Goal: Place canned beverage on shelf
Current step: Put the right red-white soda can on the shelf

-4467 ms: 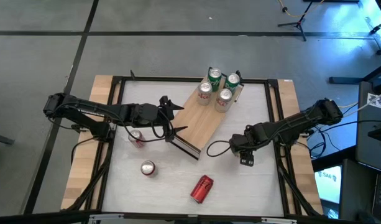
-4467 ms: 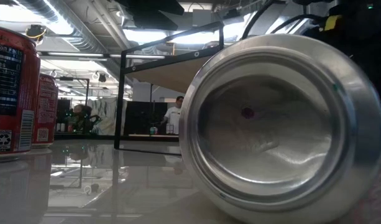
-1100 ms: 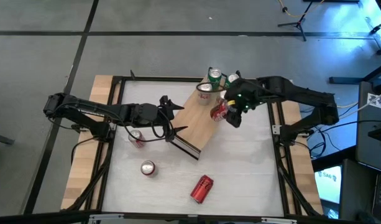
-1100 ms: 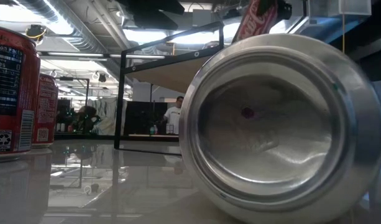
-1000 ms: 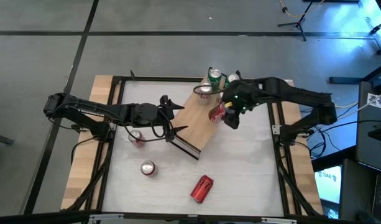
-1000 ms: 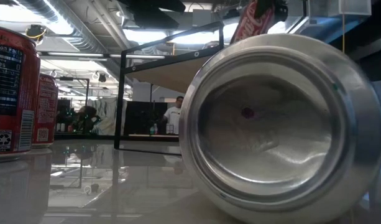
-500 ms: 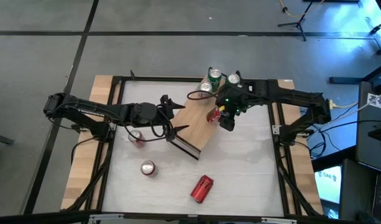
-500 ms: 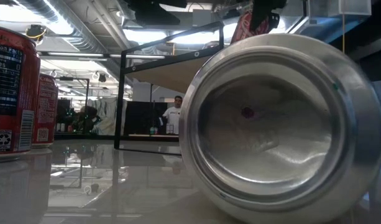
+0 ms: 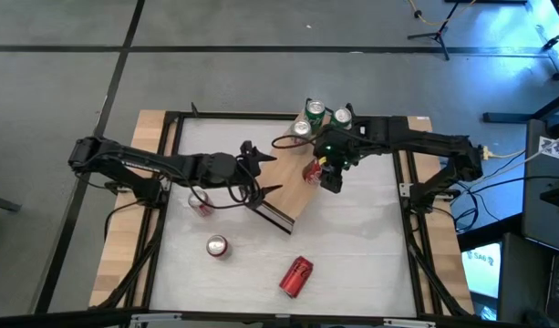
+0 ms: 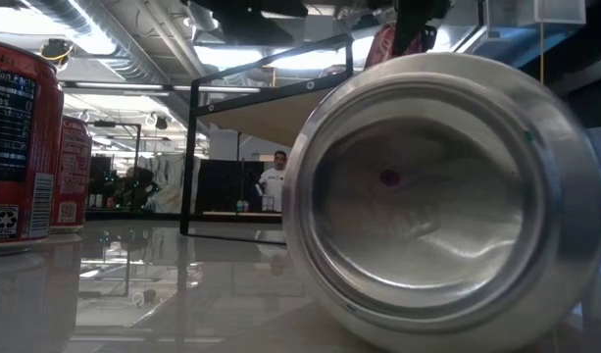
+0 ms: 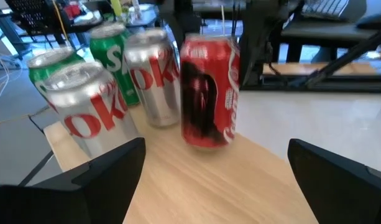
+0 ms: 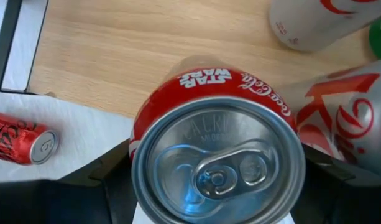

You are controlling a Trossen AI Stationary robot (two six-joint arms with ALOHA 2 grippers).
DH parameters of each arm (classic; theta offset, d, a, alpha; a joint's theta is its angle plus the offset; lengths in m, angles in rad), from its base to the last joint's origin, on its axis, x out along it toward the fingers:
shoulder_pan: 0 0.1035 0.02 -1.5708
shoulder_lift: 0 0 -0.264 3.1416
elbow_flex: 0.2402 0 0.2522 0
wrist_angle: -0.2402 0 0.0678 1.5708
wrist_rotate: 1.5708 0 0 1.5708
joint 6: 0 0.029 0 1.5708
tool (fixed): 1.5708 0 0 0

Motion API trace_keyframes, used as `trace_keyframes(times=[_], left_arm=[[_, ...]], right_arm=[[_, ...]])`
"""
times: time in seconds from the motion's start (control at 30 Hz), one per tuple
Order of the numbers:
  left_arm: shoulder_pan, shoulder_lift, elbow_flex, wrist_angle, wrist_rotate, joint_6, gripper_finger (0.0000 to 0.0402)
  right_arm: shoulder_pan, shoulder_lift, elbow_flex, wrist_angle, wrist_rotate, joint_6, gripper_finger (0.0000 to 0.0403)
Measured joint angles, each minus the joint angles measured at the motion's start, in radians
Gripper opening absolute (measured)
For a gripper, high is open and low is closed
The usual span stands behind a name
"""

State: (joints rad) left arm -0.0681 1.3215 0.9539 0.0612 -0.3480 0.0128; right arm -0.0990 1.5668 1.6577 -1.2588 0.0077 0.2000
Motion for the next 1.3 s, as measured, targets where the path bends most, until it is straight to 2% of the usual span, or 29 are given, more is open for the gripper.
trace_keyframes(times=[1.3], left_arm=[[0.0,0.014,0.0,0.003,0.001,-0.001,0.0384]], right_arm=[[0.0,0.009,0.001,0.009,0.007,-0.005,0.0301]])
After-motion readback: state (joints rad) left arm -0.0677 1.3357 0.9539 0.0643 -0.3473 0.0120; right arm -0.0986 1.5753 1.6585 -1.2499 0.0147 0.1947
